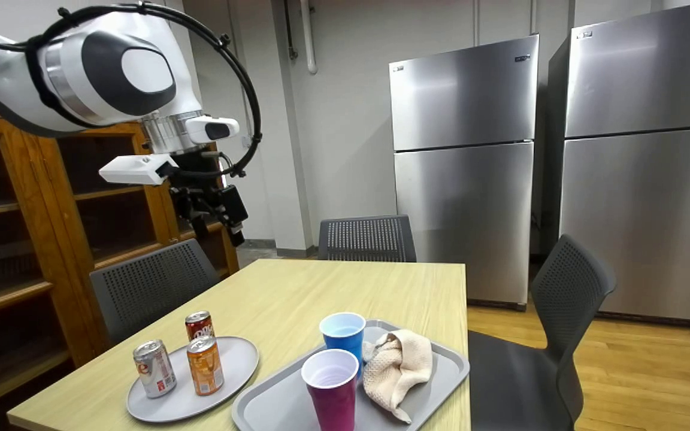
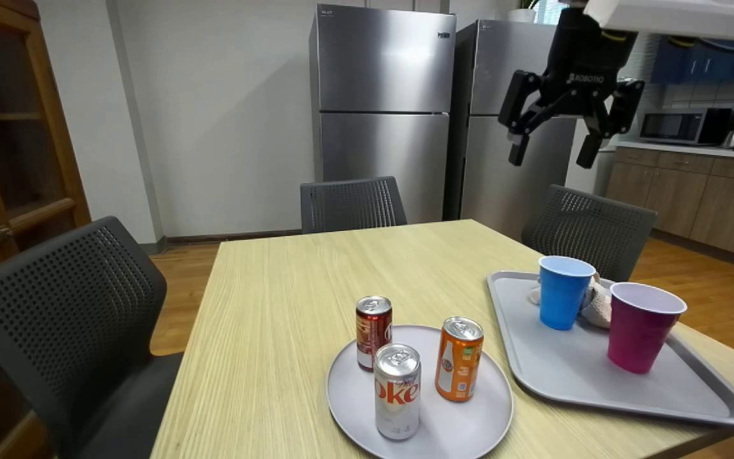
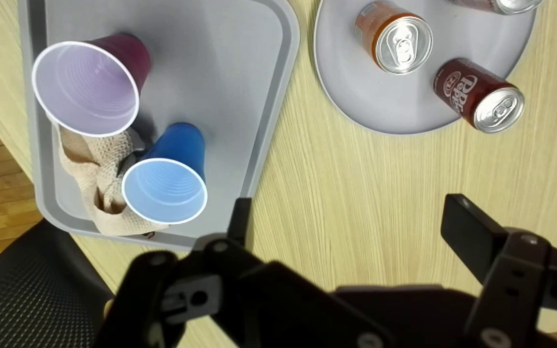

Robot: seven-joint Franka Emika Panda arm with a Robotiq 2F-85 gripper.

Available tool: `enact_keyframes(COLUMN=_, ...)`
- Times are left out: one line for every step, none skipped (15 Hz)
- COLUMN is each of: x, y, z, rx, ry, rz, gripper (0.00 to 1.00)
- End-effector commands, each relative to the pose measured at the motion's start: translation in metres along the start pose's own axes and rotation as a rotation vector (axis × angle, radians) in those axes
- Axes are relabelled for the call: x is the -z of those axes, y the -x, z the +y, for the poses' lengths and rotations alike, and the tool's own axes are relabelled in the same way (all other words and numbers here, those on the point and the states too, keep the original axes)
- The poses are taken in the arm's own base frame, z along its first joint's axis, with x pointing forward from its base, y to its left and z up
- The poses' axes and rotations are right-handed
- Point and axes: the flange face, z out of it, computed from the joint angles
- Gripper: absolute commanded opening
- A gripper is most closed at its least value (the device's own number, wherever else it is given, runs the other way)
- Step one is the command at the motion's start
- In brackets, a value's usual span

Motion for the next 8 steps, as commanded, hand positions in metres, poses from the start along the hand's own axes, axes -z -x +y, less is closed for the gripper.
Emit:
enact_keyframes(x=-0.009, y=-0.019, z=0.022, rx=0.030, ry=-0.005, rz=-0.003, gripper=1.00)
enact_keyframes(x=-0.013, y=-0.022, z=0.028, rx=0.035, ry=-0.009, rz=-0.008, gripper=1.00)
enact_keyframes(x=-0.017, y=-0.025, z=0.033, rx=0.037, ry=-0.010, rz=-0.010, gripper=1.00)
enact_keyframes(x=-0.022, y=-0.029, z=0.037, rx=0.039, ry=-0.013, rz=-0.014, gripper=1.00)
enact_keyframes(x=-0.026, y=-0.033, z=0.041, rx=0.038, ry=-0.013, rz=-0.013, gripper=1.00)
enact_keyframes(x=-0.031, y=-0.037, z=0.044, rx=0.037, ry=-0.011, rz=-0.011, gripper=1.00)
enact_keyframes(x=-0.036, y=-0.042, z=0.047, rx=0.033, ry=-0.011, rz=-0.010, gripper=1.00)
enact_keyframes(x=-0.042, y=-0.047, z=0.049, rx=0.028, ry=-0.009, rz=-0.009, gripper=1.00)
